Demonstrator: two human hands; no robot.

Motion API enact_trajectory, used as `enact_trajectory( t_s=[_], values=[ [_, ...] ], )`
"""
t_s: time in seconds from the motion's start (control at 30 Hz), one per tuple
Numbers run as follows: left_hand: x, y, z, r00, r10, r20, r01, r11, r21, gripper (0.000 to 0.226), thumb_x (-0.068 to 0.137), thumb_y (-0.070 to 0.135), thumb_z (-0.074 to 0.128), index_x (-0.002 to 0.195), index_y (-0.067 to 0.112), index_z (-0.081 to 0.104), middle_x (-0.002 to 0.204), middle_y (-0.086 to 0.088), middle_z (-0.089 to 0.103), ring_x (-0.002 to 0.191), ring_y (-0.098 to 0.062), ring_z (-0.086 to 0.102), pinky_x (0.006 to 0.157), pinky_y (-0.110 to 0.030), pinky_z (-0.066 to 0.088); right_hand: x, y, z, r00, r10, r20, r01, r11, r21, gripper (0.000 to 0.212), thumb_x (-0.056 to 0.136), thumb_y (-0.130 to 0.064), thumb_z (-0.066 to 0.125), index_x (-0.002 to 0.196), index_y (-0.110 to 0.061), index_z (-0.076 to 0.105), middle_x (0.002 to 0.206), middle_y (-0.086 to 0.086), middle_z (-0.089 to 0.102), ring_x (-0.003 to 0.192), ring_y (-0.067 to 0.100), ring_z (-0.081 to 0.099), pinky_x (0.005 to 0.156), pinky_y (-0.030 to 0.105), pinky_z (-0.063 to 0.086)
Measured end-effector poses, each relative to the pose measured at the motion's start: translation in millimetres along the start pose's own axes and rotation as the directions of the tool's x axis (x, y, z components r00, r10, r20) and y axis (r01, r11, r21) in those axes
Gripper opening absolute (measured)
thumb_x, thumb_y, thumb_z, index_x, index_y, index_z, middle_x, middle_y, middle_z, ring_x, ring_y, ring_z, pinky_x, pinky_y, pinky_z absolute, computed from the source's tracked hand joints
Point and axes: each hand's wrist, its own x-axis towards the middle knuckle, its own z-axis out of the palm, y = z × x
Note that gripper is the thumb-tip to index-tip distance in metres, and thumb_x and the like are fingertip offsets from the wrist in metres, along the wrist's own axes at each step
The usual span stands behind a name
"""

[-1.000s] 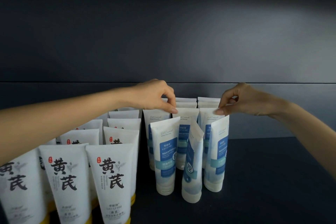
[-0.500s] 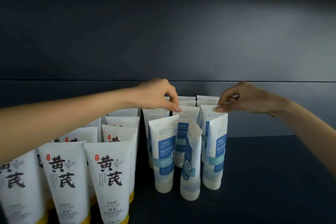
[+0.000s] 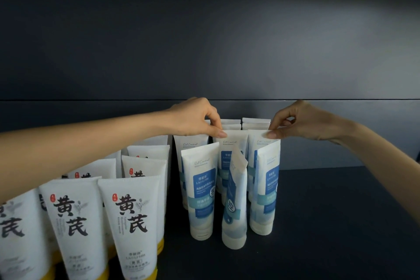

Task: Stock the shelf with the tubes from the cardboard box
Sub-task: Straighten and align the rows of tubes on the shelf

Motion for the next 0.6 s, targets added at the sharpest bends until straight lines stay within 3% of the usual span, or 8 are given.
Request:
enact_trajectory(
  t_s=[0.1, 0.23, 0.37, 0.43, 0.5, 0.6],
  values=[
    [-1, 0, -2, 1.0, -0.006, 0.002, 0.006, 1.0, 0.016, 0.016, 0.076, 0.042, 0.074, 0.071, 0.027, 0.074, 0.068, 0.022, 0.063, 0.068, 0.013, 0.055, 0.068, -0.024, 0.038, 0, 1, 0, 1.0, -0.009, -0.01, 0.009, 1.0, 0.008, 0.02, 0.055, -0.044, 0.076, 0.062, -0.025, 0.073, 0.059, -0.011, 0.057, 0.057, -0.001, 0.046, 0.058, 0.005, 0.037],
    [-1, 2, -2, 1.0, -0.018, 0.006, 0.018, 0.999, 0.027, 0.016, 0.075, 0.043, 0.074, 0.067, 0.03, 0.073, 0.065, 0.026, 0.063, 0.067, 0.014, 0.054, 0.066, -0.025, 0.037, 1, -1, 0, 1.0, -0.003, 0.009, 0.003, 1.0, 0.001, 0.01, 0.064, -0.034, 0.079, 0.064, -0.026, 0.073, 0.056, -0.017, 0.059, 0.055, -0.006, 0.047, 0.057, 0.002, 0.036],
    [-2, 3, -3, 0.999, -0.035, 0.013, 0.034, 0.998, 0.062, 0.016, 0.075, 0.045, 0.074, 0.071, 0.03, 0.074, 0.074, 0.02, 0.067, 0.076, 0.008, 0.057, 0.08, -0.034, 0.048, 1, -1, 0, 0.999, 0.003, 0.036, -0.002, 0.999, -0.032, 0.006, 0.074, -0.025, 0.078, 0.071, -0.023, 0.073, 0.055, -0.02, 0.059, 0.056, -0.009, 0.05, 0.058, 0.001, 0.036],
    [-6, 6, -9, 0.999, -0.038, 0.016, 0.036, 0.994, 0.107, 0.019, 0.073, 0.05, 0.072, 0.075, 0.031, 0.075, 0.08, 0.018, 0.068, 0.082, 0.005, 0.058, 0.083, -0.036, 0.05, 0, -2, -1, 1.0, 0.008, 0.026, -0.007, 0.999, -0.034, 0.004, 0.073, -0.027, 0.077, 0.074, -0.024, 0.074, 0.063, -0.013, 0.064, 0.062, -0.007, 0.052, 0.066, 0.006, 0.038],
    [-10, 11, -18, 0.999, -0.027, -0.03, 0.032, 0.979, 0.203, 0.029, 0.071, 0.06, 0.067, 0.081, 0.035, 0.075, 0.083, 0.022, 0.066, 0.084, 0.004, 0.058, 0.078, -0.033, 0.048, 0, -6, -4, 1.0, -0.014, -0.026, 0.014, 1.0, -0.015, 0.01, 0.069, -0.034, 0.077, 0.075, -0.026, 0.076, 0.063, -0.005, 0.057, 0.064, 0.004, 0.048, 0.065, 0.013, 0.038],
    [-20, 22, -39, 0.987, 0.013, -0.161, 0.031, 0.963, 0.268, 0.039, 0.066, 0.072, 0.058, 0.081, 0.039, 0.073, 0.083, 0.023, 0.064, 0.084, 0.003, 0.057, 0.075, -0.033, 0.047, -2, -19, -7, 0.992, -0.11, -0.064, 0.112, 0.993, 0.029, 0.021, 0.063, -0.042, 0.075, 0.077, -0.026, 0.077, 0.061, -0.013, 0.057, 0.062, 0.002, 0.047, 0.06, 0.006, 0.037]
  ],
)
